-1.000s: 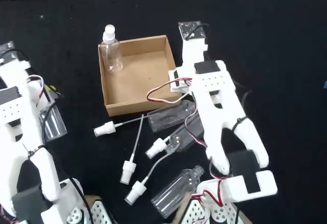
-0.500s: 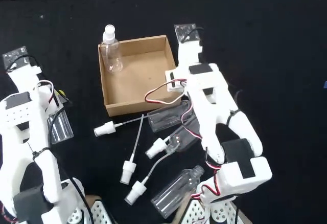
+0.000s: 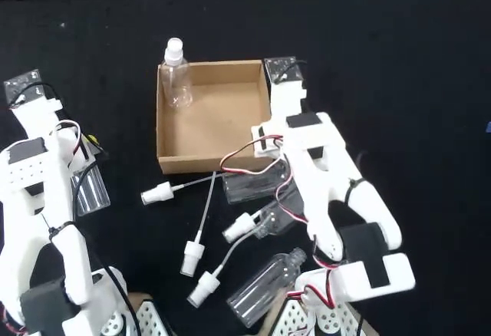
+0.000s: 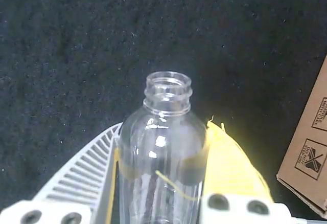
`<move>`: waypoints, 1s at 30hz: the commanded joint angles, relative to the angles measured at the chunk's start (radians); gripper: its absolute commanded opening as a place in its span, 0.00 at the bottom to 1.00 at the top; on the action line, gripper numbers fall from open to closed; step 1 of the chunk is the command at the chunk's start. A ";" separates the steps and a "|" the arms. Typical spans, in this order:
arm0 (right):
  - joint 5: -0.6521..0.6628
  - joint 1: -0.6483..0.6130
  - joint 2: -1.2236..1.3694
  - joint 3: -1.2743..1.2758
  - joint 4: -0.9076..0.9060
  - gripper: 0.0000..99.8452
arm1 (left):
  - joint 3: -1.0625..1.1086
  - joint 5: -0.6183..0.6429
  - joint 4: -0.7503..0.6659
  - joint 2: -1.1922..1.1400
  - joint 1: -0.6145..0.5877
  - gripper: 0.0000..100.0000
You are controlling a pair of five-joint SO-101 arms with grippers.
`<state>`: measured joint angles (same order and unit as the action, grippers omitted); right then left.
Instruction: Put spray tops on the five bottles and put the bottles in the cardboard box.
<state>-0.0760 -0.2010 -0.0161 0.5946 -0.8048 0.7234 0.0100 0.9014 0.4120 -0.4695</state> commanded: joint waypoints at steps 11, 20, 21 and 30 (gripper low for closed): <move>0.003 -0.015 -0.101 -0.042 0.023 0.10 | -0.019 0.012 0.003 0.048 0.015 0.03; 0.005 -0.014 -0.289 -0.113 -0.137 0.21 | -0.008 0.003 0.104 0.245 0.007 0.03; 0.012 -0.014 -0.323 -0.124 -0.180 0.20 | 0.002 0.003 0.104 0.267 0.007 0.03; 0.494 -0.117 -0.644 -0.188 -0.631 0.18 | 0.128 0.003 0.058 0.423 -0.076 0.03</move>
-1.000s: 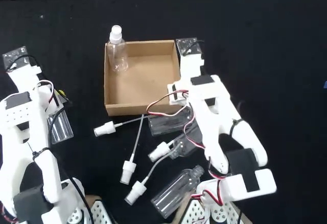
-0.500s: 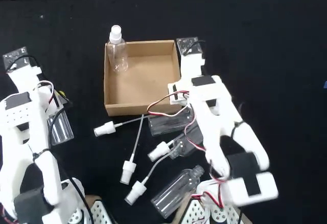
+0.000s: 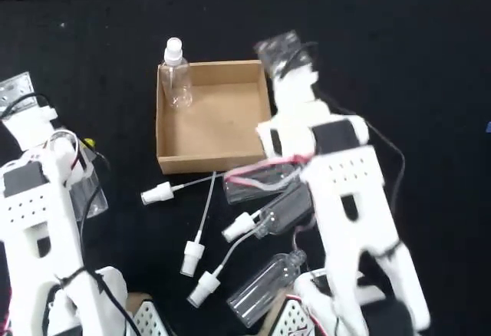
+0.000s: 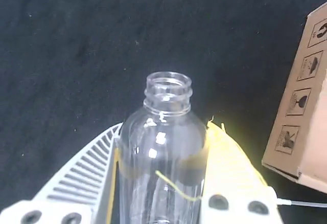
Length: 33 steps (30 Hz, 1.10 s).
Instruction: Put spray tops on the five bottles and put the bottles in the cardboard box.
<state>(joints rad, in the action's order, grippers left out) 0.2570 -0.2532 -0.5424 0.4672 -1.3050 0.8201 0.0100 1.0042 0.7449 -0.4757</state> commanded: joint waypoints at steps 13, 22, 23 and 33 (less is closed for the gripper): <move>0.417 -0.496 -0.179 0.071 -0.287 0.18 | 0.231 0.014 -0.315 0.204 -0.348 0.03; 0.548 -0.637 -0.179 0.320 -0.064 0.27 | 0.107 0.121 -0.308 -0.012 -0.522 0.03; 0.565 -0.652 -0.179 0.328 -0.064 0.29 | 0.081 0.130 -0.298 -0.046 -0.533 0.03; 0.644 -0.692 -0.150 0.409 0.124 0.30 | -0.180 0.193 -0.180 -0.341 -0.674 0.03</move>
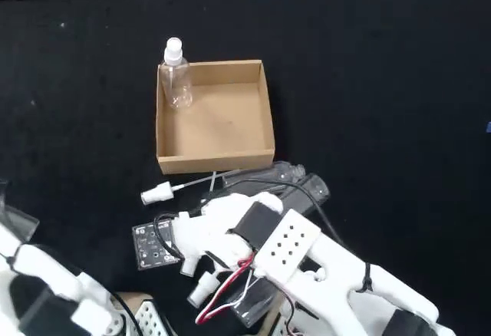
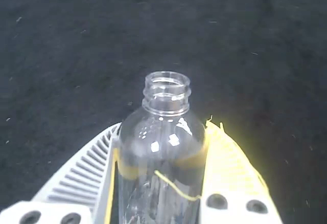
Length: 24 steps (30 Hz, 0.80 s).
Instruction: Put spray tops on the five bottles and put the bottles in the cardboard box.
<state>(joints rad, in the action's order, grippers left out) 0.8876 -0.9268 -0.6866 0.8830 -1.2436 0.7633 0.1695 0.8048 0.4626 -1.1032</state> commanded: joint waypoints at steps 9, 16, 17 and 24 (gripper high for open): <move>0.080 -0.021 0.268 -0.087 0.132 0.28 | -0.148 0.035 0.023 -0.086 -0.067 0.03; 0.164 -0.097 0.403 -0.124 0.143 0.28 | -0.143 0.035 0.023 -0.086 -0.067 0.03; 0.163 -0.103 0.418 -0.122 0.161 0.28 | -0.142 0.035 0.023 -0.086 -0.067 0.03; 0.155 -0.103 0.503 -0.117 0.259 0.28 | -0.139 0.035 0.025 -0.086 -0.062 0.03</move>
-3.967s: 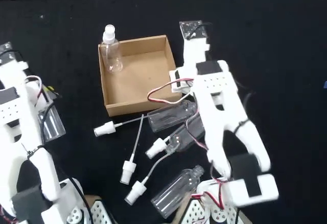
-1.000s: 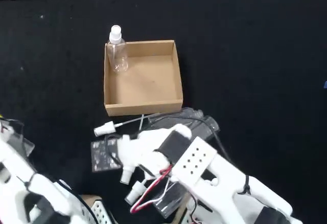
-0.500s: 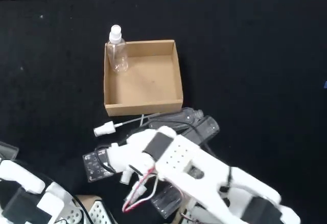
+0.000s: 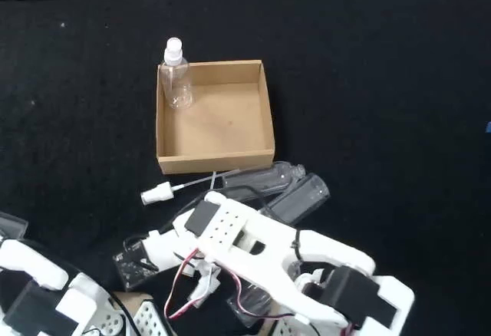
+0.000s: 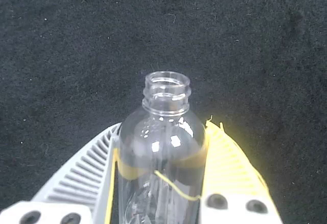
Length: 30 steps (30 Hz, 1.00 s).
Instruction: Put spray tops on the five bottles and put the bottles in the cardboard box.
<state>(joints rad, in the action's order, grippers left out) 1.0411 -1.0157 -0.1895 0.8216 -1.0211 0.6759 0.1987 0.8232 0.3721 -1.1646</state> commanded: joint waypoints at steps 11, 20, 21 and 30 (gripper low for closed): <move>-0.072 -0.018 0.002 -0.067 0.046 0.15 | -0.051 0.006 0.006 0.005 0.002 0.03; -0.327 -0.012 -0.002 -0.156 0.043 0.15 | -0.053 0.006 0.006 0.005 -0.001 0.03; -0.385 -0.012 -0.002 -0.166 0.046 0.15 | -0.053 0.006 0.006 0.005 -0.001 0.03; -0.483 -0.018 0.005 -0.186 -0.006 0.15 | -0.051 0.006 0.006 0.005 0.001 0.03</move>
<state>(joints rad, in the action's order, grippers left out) 0.5086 -1.0203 -0.1726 0.6928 -0.9935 0.6759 0.1987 0.8232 0.3721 -1.1646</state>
